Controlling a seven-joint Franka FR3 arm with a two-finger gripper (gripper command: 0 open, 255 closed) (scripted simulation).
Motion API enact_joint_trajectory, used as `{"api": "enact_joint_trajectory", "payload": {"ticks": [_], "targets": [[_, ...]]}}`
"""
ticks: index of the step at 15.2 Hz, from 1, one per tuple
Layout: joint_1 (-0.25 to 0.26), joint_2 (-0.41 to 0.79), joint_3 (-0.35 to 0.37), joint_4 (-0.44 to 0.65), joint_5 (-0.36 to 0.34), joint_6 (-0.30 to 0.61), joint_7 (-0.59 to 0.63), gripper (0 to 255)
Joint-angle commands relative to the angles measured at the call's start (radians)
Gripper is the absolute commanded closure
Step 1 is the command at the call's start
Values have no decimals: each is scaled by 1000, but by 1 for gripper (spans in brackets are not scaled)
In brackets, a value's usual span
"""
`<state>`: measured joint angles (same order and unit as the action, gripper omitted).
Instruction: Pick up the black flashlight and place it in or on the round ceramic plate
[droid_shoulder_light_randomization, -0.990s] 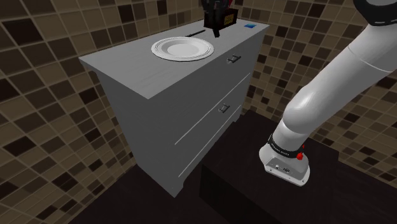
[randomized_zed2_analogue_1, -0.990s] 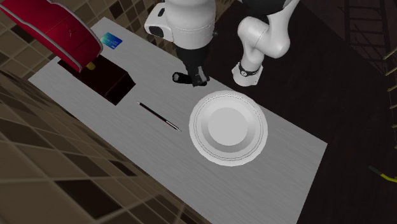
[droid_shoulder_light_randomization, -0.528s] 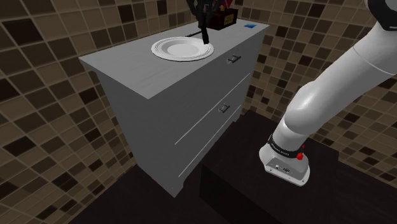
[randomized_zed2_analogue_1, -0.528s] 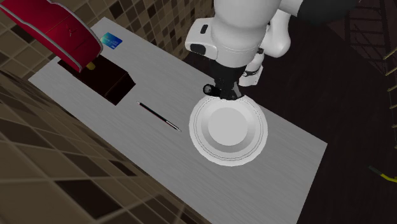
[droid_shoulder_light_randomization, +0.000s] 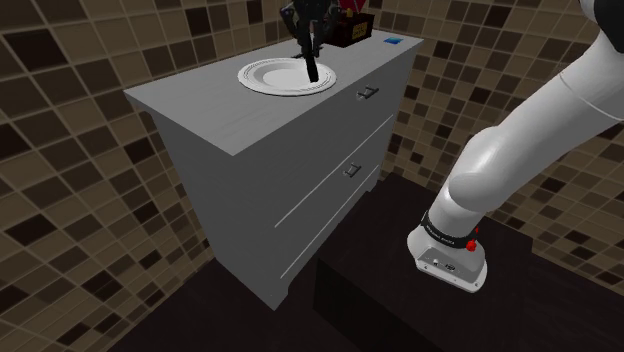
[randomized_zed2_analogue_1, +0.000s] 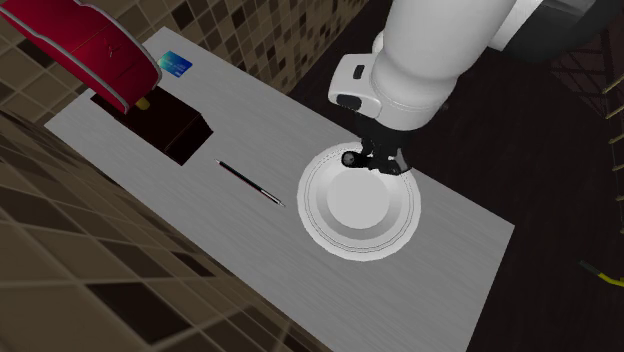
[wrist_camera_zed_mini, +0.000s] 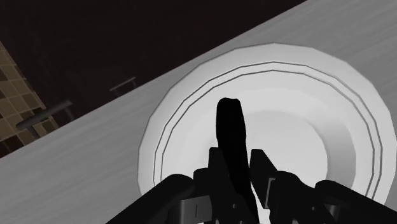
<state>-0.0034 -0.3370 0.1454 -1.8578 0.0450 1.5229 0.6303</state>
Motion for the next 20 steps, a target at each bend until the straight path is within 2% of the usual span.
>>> {"api": "enact_joint_trajectory", "payload": {"ticks": [1,8,16,17,20], "targets": [[2,-8,2,-39,2,26,0,255],[5,-29,2,-157,6,123,-2,255],[5,-29,2,-157,6,123,-2,255],[5,-28,2,-157,6,124,-1,0],[5,-27,2,-154,5,122,-1,0]]}}
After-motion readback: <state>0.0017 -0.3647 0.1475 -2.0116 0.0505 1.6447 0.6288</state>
